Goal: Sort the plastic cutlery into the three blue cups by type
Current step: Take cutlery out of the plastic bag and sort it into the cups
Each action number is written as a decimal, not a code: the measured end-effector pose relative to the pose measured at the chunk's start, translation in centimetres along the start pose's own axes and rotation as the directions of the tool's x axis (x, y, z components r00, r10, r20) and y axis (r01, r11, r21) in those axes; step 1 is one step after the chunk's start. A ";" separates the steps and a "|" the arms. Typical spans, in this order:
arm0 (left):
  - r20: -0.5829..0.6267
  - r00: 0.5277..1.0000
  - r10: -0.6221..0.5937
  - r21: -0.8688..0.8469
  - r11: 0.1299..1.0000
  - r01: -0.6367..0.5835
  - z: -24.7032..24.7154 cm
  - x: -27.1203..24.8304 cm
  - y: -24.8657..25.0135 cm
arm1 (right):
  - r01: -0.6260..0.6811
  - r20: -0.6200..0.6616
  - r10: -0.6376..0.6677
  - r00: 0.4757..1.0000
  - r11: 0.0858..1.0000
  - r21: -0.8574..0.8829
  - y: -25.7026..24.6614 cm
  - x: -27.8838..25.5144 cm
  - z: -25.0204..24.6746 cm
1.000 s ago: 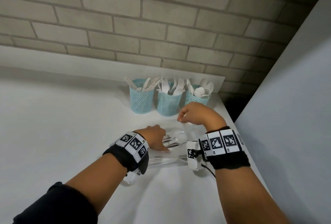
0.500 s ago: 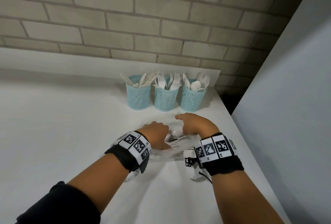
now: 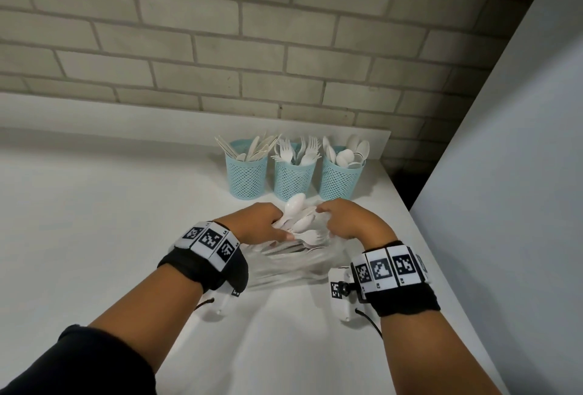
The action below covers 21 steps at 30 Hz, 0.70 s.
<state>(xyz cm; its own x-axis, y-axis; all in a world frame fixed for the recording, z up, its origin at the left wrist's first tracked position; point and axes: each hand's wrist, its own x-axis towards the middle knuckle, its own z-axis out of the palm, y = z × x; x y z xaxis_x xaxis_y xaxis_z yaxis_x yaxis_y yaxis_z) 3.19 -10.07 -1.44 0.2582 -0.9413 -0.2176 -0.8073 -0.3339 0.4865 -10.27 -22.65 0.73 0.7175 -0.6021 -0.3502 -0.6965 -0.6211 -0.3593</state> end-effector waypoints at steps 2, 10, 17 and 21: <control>0.015 1.000 -0.016 -0.073 0.997 0.017 -0.4 -0.1 -0.1 | 0.003 -0.006 -0.003 1.000 1.000 0.009 0.0 0.1 0.0; 0.005 0.996 -0.084 -0.601 0.796 0.070 -0.2 -0.1 -0.3 | 0.046 -0.023 -0.046 0.999 0.999 0.003 0.4 0.5 0.0; -0.030 0.998 -0.059 -0.781 0.624 0.014 -0.5 0.2 -0.3 | 0.218 -0.228 -0.181 0.957 0.964 0.149 -0.3 0.1 -0.9; -0.054 0.997 -0.060 -0.878 0.479 -0.019 -1.2 0.6 0.2 | 0.337 -0.261 -0.225 0.939 0.753 0.565 -1.8 -0.1 -2.0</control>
<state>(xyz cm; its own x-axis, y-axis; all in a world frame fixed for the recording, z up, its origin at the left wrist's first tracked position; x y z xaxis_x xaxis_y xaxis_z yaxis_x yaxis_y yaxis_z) 3.81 -10.74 -0.50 0.3341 -0.9210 -0.2005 0.0741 -0.1864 0.9797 -9.10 -22.49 3.09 0.8305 -0.5566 -0.0225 -0.2833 -0.3873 -0.8773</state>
